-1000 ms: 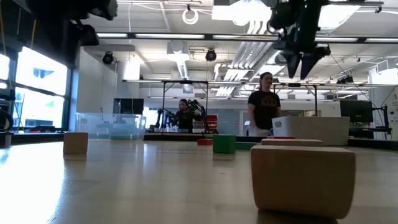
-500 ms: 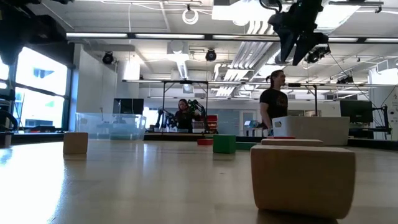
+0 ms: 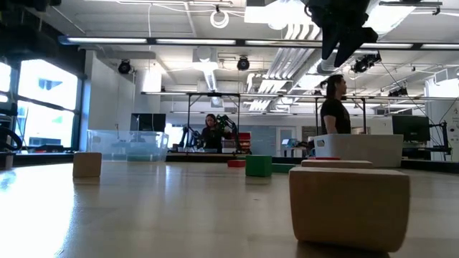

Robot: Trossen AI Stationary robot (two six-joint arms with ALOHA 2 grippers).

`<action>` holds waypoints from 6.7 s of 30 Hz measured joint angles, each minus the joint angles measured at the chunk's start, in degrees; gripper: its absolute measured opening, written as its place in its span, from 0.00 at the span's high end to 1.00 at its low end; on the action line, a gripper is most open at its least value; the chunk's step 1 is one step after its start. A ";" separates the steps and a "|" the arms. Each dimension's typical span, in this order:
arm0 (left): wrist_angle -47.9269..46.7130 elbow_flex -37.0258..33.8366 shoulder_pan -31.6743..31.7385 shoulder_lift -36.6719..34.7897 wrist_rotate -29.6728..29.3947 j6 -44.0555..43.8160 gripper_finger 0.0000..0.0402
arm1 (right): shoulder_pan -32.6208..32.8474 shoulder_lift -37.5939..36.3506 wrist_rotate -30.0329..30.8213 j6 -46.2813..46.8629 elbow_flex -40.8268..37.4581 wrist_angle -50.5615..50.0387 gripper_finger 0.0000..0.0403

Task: Sort & place blocks by color
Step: Put the brown block into the white bin

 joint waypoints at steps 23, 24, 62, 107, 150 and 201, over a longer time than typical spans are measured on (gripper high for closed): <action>5.24 0.04 -0.10 14.95 5.17 3.45 0.58 | 7.76 0.04 3.26 6.32 0.00 0.00 0.48; 5.26 0.04 -0.10 15.68 5.29 3.47 0.58 | 7.96 0.04 3.26 6.39 0.00 0.00 0.48; 18.44 2.43 5.75 6.16 -1.02 -0.56 0.76 | 33.44 0.18 1.53 -10.27 0.00 37.95 0.48; 67.33 2.56 33.96 1.21 52.19 -22.95 0.76 | 32.14 11.50 -10.73 -40.90 0.00 59.08 0.48; 72.14 2.56 41.69 1.34 55.56 -24.29 0.59 | 29.28 11.32 -14.74 -36.54 0.11 52.32 0.93; 44.00 2.58 41.58 1.21 32.32 -4.97 0.58 | 65.70 7.29 -4.33 35.46 0.00 -8.62 0.93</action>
